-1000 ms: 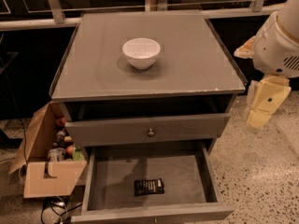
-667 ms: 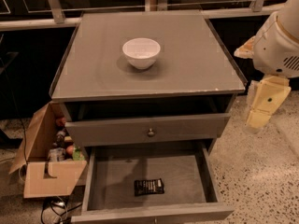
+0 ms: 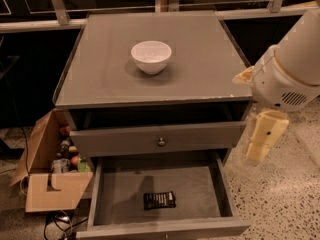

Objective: Pick rxbar chocolate from middle drawer and place on counter

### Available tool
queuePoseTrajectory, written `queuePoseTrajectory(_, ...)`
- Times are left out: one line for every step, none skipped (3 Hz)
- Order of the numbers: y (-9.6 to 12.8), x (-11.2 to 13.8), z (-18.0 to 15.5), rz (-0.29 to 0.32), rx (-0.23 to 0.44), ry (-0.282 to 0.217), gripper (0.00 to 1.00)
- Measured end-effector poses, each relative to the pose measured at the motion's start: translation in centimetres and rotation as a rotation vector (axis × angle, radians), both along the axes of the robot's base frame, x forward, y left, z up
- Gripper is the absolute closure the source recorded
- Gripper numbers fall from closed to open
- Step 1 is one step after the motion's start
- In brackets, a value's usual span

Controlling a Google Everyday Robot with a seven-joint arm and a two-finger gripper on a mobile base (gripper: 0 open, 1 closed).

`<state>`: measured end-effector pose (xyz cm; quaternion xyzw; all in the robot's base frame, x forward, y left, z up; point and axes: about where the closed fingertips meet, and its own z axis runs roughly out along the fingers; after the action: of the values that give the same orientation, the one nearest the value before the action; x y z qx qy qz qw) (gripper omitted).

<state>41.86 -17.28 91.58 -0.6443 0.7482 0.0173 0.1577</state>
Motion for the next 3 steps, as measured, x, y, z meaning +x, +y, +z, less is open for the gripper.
queuePoseTrajectory(2.0,-0.3,-2.8,0.036,0.037,0.03,0.0)
queuePoseTrajectory(2.1,-0.4,-2.9,0.035,0.037,0.031,0.0)
queuePoseTrajectory(2.7,-0.9,-4.6,0.028,0.05,0.066,0.0)
